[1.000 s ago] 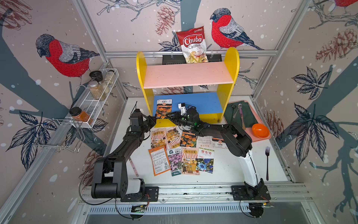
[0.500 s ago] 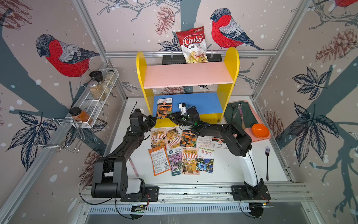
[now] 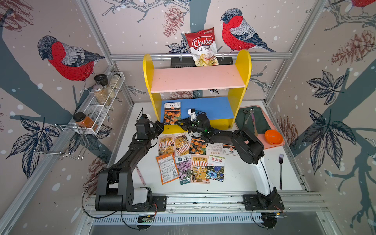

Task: Take the seed bag off the shelf
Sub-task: Pick up the seed packet from the shelf.

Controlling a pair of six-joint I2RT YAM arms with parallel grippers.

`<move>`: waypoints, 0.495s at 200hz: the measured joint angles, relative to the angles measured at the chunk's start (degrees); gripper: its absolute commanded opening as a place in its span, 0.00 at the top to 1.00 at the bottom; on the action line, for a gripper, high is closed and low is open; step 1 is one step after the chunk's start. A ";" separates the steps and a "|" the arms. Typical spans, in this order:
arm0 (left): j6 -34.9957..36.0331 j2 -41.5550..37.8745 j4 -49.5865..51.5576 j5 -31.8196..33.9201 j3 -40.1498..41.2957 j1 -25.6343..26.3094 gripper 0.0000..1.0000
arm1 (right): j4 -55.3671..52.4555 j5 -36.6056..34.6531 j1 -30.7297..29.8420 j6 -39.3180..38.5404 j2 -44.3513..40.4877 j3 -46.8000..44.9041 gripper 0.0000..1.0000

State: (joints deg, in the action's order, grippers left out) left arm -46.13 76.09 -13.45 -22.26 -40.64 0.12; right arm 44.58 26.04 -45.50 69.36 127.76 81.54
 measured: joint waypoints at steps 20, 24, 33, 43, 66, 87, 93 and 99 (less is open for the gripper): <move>-0.46 -0.92 -0.66 -0.39 0.68 0.00 0.99 | 0.13 0.00 -0.09 0.00 -0.37 -0.74 1.00; -0.50 -1.11 -0.81 -0.52 0.87 0.00 0.99 | 0.22 -0.02 -0.11 -0.02 -0.52 -0.94 1.00; -0.68 -1.46 -0.92 -0.70 1.22 0.00 1.00 | 0.46 0.00 -0.15 -0.02 -0.92 -1.49 1.00; -1.73 -1.86 -1.25 -1.27 1.73 0.00 1.00 | 1.25 -0.04 -0.15 -0.02 -1.53 -2.54 1.00; -2.05 -2.80 -2.32 -2.25 3.21 0.13 1.00 | 1.92 -0.09 -0.17 -0.04 -3.54 -5.33 1.00; -3.32 -3.91 -3.17 -2.10 4.46 1.81 1.00 | 2.29 -0.24 -0.20 -0.46 -5.62 -7.65 1.00; -3.37 -4.26 -3.50 -1.99 4.79 2.69 1.00 | 2.54 -0.26 -0.20 -0.55 -6.23 -8.44 1.00; -3.41 -4.55 -3.76 -1.68 5.05 3.63 1.00 | 2.71 -0.48 -0.20 -0.68 -6.82 -9.27 1.00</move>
State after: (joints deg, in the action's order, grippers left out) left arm -49.54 71.55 -17.21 -23.94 -35.59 3.75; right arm 47.29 25.56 -45.69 68.69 120.95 72.27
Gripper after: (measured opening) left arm 0.056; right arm 0.070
